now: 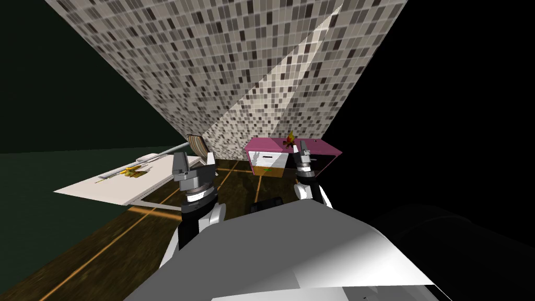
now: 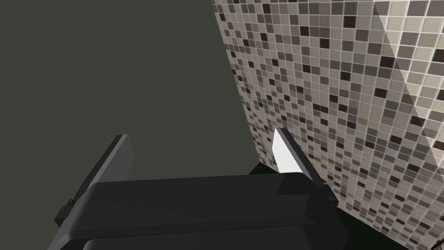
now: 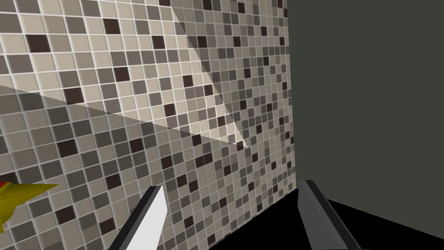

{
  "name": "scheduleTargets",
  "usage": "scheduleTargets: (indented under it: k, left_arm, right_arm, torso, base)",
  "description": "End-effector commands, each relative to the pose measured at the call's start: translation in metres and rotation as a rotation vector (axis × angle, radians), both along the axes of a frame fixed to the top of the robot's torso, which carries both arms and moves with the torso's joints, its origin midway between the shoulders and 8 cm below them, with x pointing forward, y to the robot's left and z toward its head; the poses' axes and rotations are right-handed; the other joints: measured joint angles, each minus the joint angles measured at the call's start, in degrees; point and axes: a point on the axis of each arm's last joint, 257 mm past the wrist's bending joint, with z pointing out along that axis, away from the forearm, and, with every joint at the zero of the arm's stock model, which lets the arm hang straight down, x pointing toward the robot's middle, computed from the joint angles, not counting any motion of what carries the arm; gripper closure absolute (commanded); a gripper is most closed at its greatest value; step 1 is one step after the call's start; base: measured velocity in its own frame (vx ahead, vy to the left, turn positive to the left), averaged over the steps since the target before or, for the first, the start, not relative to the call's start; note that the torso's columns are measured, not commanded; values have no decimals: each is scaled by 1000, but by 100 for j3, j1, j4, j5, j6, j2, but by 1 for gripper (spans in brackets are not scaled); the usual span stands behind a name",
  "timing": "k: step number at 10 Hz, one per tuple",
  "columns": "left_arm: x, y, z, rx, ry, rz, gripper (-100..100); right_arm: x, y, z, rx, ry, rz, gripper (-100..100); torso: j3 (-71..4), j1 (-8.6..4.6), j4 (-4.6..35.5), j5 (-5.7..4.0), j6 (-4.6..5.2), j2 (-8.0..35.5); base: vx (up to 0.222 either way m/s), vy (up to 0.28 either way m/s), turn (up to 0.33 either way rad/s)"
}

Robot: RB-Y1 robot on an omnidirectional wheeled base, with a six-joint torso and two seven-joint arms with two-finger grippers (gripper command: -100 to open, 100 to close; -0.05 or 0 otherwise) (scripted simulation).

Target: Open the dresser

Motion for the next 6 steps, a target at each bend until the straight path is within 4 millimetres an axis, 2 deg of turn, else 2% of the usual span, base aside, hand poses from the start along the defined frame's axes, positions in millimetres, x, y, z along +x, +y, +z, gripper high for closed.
scheduleTargets:
  k: [1, 6]
  left_arm:
    - [0, 0, 0, 0, 0, 0, 0]
    - [0, 0, 0, 0, 0, 0, 0]
  right_arm:
    - [0, 0, 0, 0, 0, 0, 0]
    - [0, 0, 0, 0, 0, 0, 0]
  torso:
    - [-467, 0, 235, 0, 0, 232]
    - [-4536, 0, 2268, 0, 0, 2269]
  base:
    - [0, 0, 0]
    - [0, 0, 0]
